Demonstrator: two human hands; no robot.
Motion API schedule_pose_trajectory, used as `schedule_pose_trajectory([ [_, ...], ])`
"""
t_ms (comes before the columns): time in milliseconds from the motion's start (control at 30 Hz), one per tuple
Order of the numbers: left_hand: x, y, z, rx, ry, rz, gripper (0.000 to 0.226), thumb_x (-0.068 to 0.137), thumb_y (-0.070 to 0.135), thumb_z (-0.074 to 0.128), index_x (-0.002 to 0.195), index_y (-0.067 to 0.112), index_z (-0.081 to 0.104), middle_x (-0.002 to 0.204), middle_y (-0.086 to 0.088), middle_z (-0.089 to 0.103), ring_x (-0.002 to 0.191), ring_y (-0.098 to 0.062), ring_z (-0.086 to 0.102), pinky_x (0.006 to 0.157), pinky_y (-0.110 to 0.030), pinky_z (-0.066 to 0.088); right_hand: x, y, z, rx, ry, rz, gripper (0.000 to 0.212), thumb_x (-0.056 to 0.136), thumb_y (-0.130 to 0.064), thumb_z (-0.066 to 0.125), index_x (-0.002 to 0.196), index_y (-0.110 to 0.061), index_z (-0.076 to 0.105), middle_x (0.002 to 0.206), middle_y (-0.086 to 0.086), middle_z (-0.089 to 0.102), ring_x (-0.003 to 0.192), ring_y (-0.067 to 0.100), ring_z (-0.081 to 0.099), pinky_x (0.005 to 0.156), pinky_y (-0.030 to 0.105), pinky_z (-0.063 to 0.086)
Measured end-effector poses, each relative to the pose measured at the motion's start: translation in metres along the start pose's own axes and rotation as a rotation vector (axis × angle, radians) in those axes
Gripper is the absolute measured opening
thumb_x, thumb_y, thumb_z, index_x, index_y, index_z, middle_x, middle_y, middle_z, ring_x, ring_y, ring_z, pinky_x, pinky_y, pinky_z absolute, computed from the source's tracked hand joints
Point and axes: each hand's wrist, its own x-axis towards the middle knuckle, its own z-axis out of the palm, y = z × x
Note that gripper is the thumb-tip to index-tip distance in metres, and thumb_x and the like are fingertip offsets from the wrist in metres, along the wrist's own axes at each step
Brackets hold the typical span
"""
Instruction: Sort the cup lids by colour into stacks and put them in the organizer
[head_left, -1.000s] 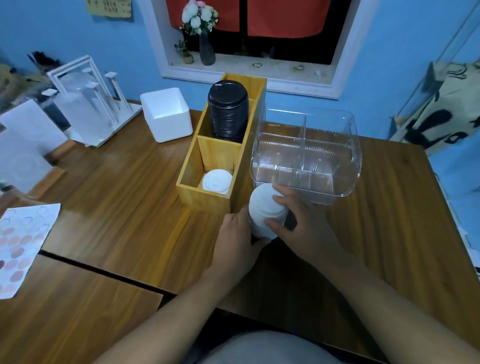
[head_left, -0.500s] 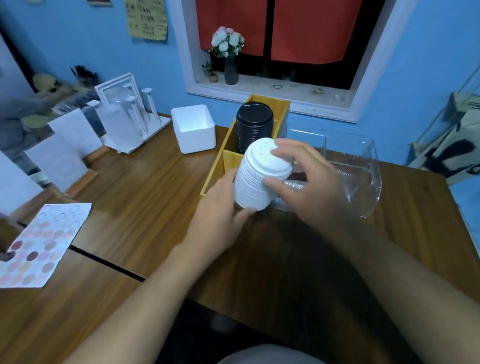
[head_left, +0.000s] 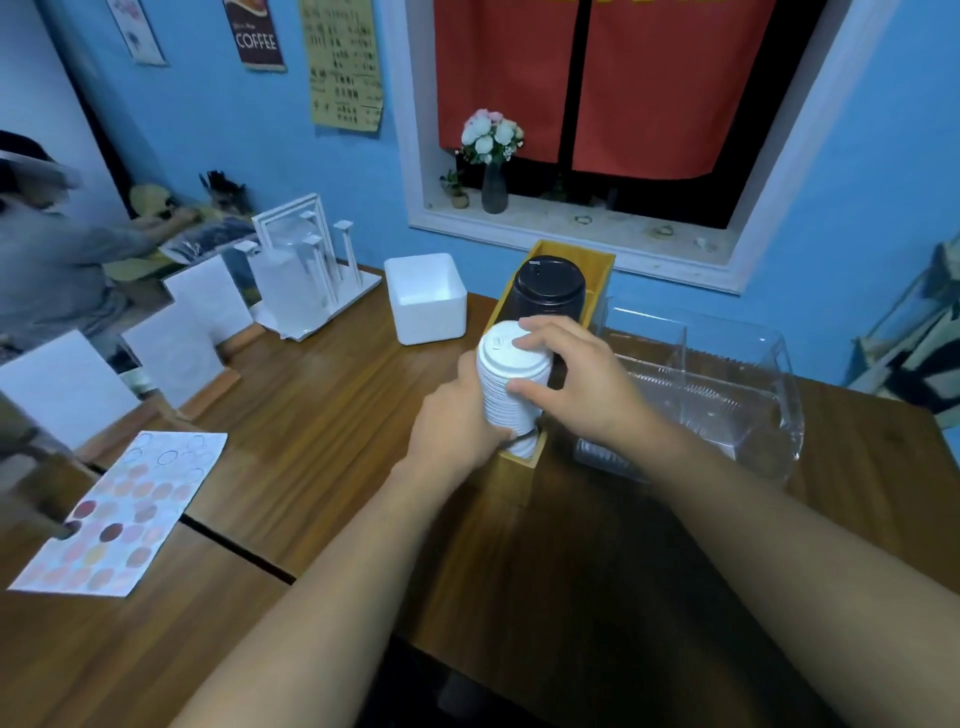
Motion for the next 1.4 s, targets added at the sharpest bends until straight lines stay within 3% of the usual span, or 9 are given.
schedule_pose_trajectory([
  [100,-0.004,0.002,0.009,0.116,0.032,-0.047,0.084,0.079,0.048,0.081,0.14,0.021,0.03,0.122,-0.002,0.063,0.095,-0.019,0.064,0.066,-0.027,0.044,-0.001,0.011,0.002,0.002,-0.056,-0.012,0.044,0.084,-0.032,0.079,0.123,-0.024,0.061,0.144,-0.012,0.051,0.13,0.006,0.046,0.107,0.029,0.042],
  [267,0.0,0.013,0.021,0.236,0.042,-0.134,0.083,0.082,0.05,0.078,0.141,0.016,0.031,0.116,-0.002,0.065,0.095,-0.019,0.067,0.066,-0.028,0.047,0.008,0.022,0.001,0.001,-0.15,-0.024,0.041,0.083,-0.031,0.08,0.119,-0.024,0.061,0.144,-0.011,0.053,0.13,0.007,0.047,0.107,0.032,0.044],
  [500,0.008,0.008,0.017,0.236,-0.02,-0.182,0.083,0.077,0.049,0.082,0.137,0.018,0.033,0.105,0.0,0.061,0.084,-0.015,0.06,0.063,-0.028,0.049,0.008,0.027,0.009,-0.089,-0.161,-0.045,0.042,0.086,-0.04,0.076,0.122,-0.024,0.061,0.146,-0.014,0.051,0.129,0.007,0.046,0.102,0.027,0.043],
  [633,0.018,0.004,0.013,0.205,-0.111,-0.2,0.083,0.073,0.051,0.085,0.134,0.022,0.039,0.105,0.002,0.059,0.088,-0.016,0.058,0.07,-0.031,0.054,0.0,0.031,0.016,-0.139,-0.204,-0.057,0.042,0.089,-0.044,0.072,0.124,-0.024,0.06,0.148,-0.011,0.049,0.129,0.012,0.047,0.103,0.034,0.046],
  [733,0.022,0.001,0.015,0.171,-0.102,-0.189,0.074,0.072,0.053,0.085,0.127,0.024,0.046,0.11,0.003,0.064,0.092,-0.017,0.062,0.077,-0.033,0.058,-0.001,0.031,0.02,-0.238,-0.205,-0.083,0.047,0.092,-0.046,0.067,0.131,-0.022,0.059,0.147,-0.007,0.053,0.134,0.016,0.045,0.111,0.038,0.038],
  [867,0.026,0.0,0.021,0.247,-0.06,-0.196,0.069,0.073,0.06,0.081,0.119,0.022,0.047,0.101,0.003,0.062,0.085,-0.016,0.062,0.064,-0.028,0.053,-0.002,0.031,0.028,-0.369,-0.178,-0.126,0.048,0.094,-0.048,0.059,0.133,-0.02,0.061,0.145,-0.002,0.057,0.136,0.022,0.045,0.115,0.041,0.031],
  [1067,0.028,-0.002,0.022,0.28,-0.078,-0.171,0.063,0.073,0.064,0.079,0.111,0.024,0.049,0.094,0.005,0.062,0.078,-0.014,0.061,0.057,-0.024,0.049,-0.009,0.034,0.034,-0.449,-0.167,-0.152,0.045,0.098,-0.044,0.053,0.133,-0.018,0.062,0.146,0.001,0.055,0.139,0.022,0.044,0.122,0.05,0.018],
  [1200,0.026,-0.003,0.019,0.211,-0.096,-0.17,0.057,0.07,0.056,0.084,0.108,0.023,0.057,0.092,0.005,0.064,0.079,-0.014,0.064,0.066,-0.031,0.06,-0.014,0.032,0.034,-0.465,-0.149,-0.166,0.044,0.099,-0.044,0.052,0.135,-0.018,0.06,0.15,0.0,0.052,0.144,0.021,0.039,0.122,0.056,0.017],
  [1400,0.011,-0.006,0.009,0.157,0.014,-0.13,0.06,0.078,0.04,0.085,0.125,0.022,0.052,0.111,0.001,0.068,0.09,-0.016,0.066,0.069,-0.028,0.059,-0.014,0.023,0.022,-0.413,-0.132,-0.104,0.046,0.098,-0.048,0.053,0.139,-0.026,0.056,0.156,-0.007,0.044,0.15,0.017,0.029,0.125,0.053,0.009],
])
